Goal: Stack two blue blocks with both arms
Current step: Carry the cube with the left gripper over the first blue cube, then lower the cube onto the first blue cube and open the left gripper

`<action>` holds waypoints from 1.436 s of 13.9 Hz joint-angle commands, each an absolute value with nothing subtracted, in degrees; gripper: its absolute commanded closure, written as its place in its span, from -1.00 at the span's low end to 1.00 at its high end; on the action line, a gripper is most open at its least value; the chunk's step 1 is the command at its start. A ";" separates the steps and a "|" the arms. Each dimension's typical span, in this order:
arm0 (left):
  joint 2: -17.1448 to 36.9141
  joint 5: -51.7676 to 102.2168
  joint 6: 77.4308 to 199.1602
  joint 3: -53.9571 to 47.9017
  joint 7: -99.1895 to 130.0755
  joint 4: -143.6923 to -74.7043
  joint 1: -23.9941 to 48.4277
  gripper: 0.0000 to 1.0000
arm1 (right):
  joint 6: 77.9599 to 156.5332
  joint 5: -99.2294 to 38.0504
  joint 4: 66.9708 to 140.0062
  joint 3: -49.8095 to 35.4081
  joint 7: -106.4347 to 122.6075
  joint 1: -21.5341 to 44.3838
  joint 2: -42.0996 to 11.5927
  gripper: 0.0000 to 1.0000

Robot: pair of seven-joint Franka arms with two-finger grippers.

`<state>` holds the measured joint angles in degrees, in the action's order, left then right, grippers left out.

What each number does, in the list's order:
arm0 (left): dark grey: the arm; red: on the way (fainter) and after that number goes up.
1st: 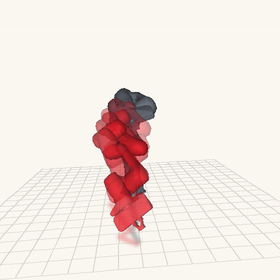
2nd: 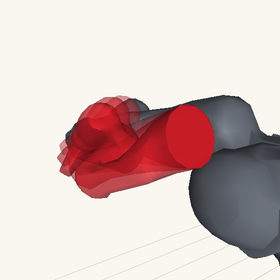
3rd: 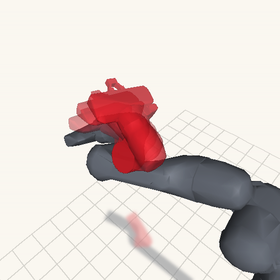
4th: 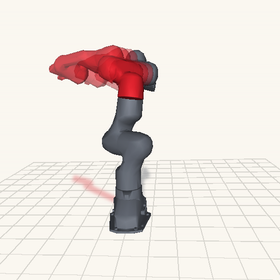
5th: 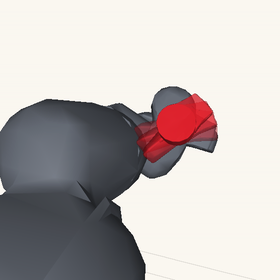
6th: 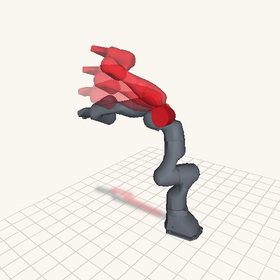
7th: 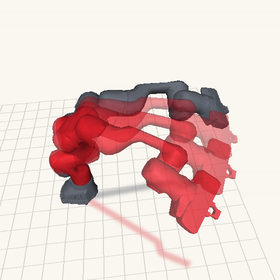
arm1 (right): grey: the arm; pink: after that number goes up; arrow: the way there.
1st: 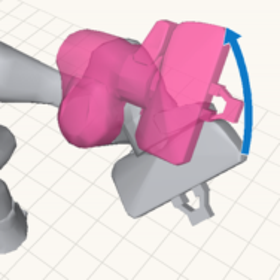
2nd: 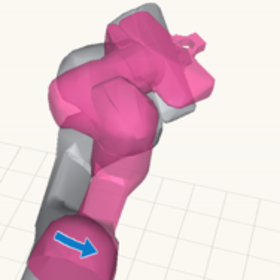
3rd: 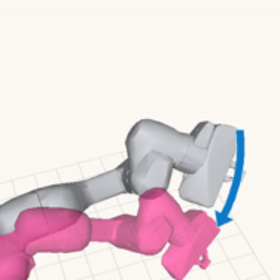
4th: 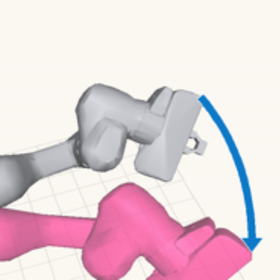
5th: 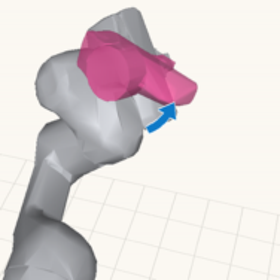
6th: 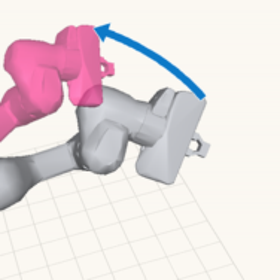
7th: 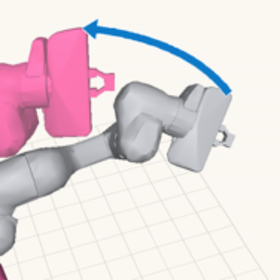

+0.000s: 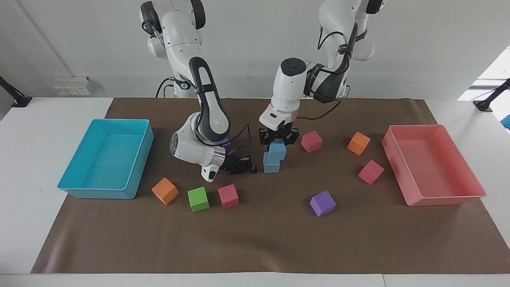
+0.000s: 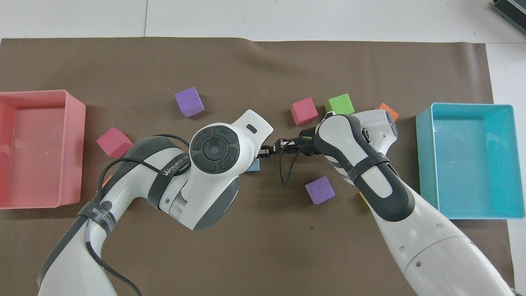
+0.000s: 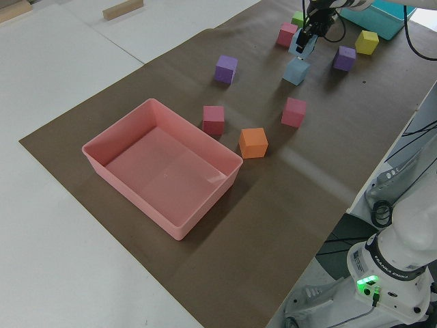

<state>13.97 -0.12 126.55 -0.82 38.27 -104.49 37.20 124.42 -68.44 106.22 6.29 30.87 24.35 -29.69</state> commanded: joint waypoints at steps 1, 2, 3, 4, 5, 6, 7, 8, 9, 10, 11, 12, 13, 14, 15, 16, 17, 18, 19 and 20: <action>16.00 -1.75 126.91 -0.09 40.78 -103.36 39.11 1.00 | 124.89 -68.55 106.96 6.15 32.08 24.17 -28.92 1.00; 16.26 -1.84 127.52 -0.09 41.04 -103.62 39.11 1.00 | 124.89 -68.55 106.96 6.15 32.08 24.17 -28.92 1.00; 16.35 -1.85 127.62 -0.09 41.04 -103.80 39.11 1.00 | 124.89 -68.55 106.96 6.15 32.08 24.17 -28.92 1.00; 16.43 -1.85 127.70 -0.09 41.04 -103.97 39.11 1.00 | 124.89 -68.55 106.96 6.07 32.08 24.17 -28.92 1.00; 16.61 -1.85 128.23 -0.17 41.04 -104.15 39.20 1.00 | 124.89 -68.55 106.96 6.15 32.08 24.17 -28.92 1.00; 17.05 -1.85 129.19 -0.18 41.04 -104.93 39.29 1.00 | 124.89 -68.55 106.96 6.07 32.08 24.17 -28.92 1.00; 17.14 -1.93 129.72 -0.18 41.04 -105.29 39.29 1.00 | 124.89 -68.55 106.96 6.06 32.08 24.17 -28.92 1.00; 17.23 -1.85 129.90 -0.18 41.04 -105.38 39.72 1.00 | 124.89 -68.55 106.96 6.15 32.08 24.17 -28.92 1.00; 17.23 -1.85 130.34 -0.18 41.04 -105.38 39.90 1.00 | 124.89 -68.55 106.96 6.15 32.08 24.17 -28.92 1.00; 17.31 -1.85 130.43 -0.18 41.04 -105.47 39.90 1.00 | 124.89 -68.55 106.96 6.15 32.08 24.17 -28.92 1.00; 17.31 -1.85 130.69 -0.18 41.04 -105.38 39.82 1.00 | 124.89 -68.47 106.96 6.15 32.08 24.17 -28.92 1.00; 17.31 -1.85 130.87 -0.18 41.04 -105.55 39.81 1.00 | 124.89 -68.47 106.96 6.15 32.08 24.17 -28.92 1.00; 17.31 -1.85 130.96 -0.18 41.04 -106.08 39.81 1.00 | 124.89 -68.47 106.96 6.15 32.08 24.17 -28.92 1.00; 17.31 -1.93 130.96 -0.09 41.04 -106.17 39.81 1.00 | 124.89 -68.47 106.96 6.15 32.08 24.17 -28.92 1.00; 17.31 -1.93 130.96 -0.09 41.04 -106.17 39.81 1.00 | 124.89 -68.47 106.96 6.15 32.08 24.17 -28.92 1.00; 17.31 -1.93 130.96 -0.09 41.04 -106.43 39.73 1.00 | 124.89 -68.47 106.96 6.15 32.17 24.17 -28.92 1.00; 17.23 -1.93 130.96 -0.09 41.04 -106.70 39.64 1.00 | 124.89 -68.47 106.96 6.15 32.17 24.17 -28.92 1.00; 17.23 -1.93 130.96 -0.09 41.13 -106.79 39.64 1.00 | 124.89 -68.47 106.96 6.07 32.17 24.17 -28.92 1.00; 17.23 -2.02 130.96 -0.09 41.13 -106.79 39.64 1.00 | 124.89 -68.47 106.96 6.15 32.17 24.26 -28.92 1.00; 17.23 -1.93 130.96 -0.09 41.13 -106.79 39.64 1.00 | 124.89 -68.47 106.96 6.15 32.17 24.17 -28.92 1.00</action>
<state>17.48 -0.76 129.62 -0.89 39.83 -105.77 38.76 124.45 -68.44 106.22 6.30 30.87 24.35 -29.69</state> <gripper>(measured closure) 0.441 0.991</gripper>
